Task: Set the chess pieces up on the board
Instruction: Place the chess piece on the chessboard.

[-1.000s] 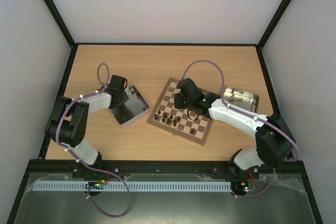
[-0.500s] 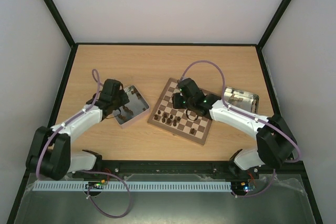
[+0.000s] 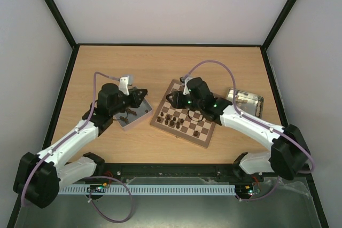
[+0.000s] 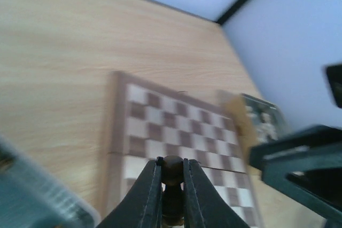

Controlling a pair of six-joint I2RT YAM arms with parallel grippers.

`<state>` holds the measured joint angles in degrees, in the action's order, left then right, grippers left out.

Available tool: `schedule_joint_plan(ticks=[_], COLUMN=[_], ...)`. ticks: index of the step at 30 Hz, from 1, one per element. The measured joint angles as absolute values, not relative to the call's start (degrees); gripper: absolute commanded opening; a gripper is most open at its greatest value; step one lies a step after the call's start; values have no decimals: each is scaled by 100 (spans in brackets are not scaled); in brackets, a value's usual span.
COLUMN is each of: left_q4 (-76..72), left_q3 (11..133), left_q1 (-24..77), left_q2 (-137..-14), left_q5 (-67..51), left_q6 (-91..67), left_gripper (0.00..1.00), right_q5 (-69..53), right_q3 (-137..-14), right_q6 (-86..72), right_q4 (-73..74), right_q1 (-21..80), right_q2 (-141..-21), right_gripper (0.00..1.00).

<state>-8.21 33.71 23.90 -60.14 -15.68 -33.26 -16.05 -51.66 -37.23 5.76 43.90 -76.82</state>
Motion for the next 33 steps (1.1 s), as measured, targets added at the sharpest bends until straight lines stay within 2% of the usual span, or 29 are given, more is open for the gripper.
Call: schedule_joint_plan(ticks=[10,18,25,33], left_q4=[-2204,-2285,-2316,-2233], left_q3=[3417,4167,4237,4257], left_q1=[2875,3116,3326,3378], left_q2=[-5887,-6335,-6838,-7017], left_q5=[-2880,-2694,-2635,-2709], left_q6=[-2886,-3763,-4772,-5406], left_gripper=[10,10,10,10], right_q5=[-2523,-2729,-2438,-2167], right_q3=[-4847,-4768,-5024,-5231], right_q6=[-3800,-3236,-2633,-2158], right_q4=[-58,-307,-154,-82], right_q1=[4268,4285,4364,4392], right_q2=[-6606,-6427,-6626,-6748], right_gripper=[48,47,45,36])
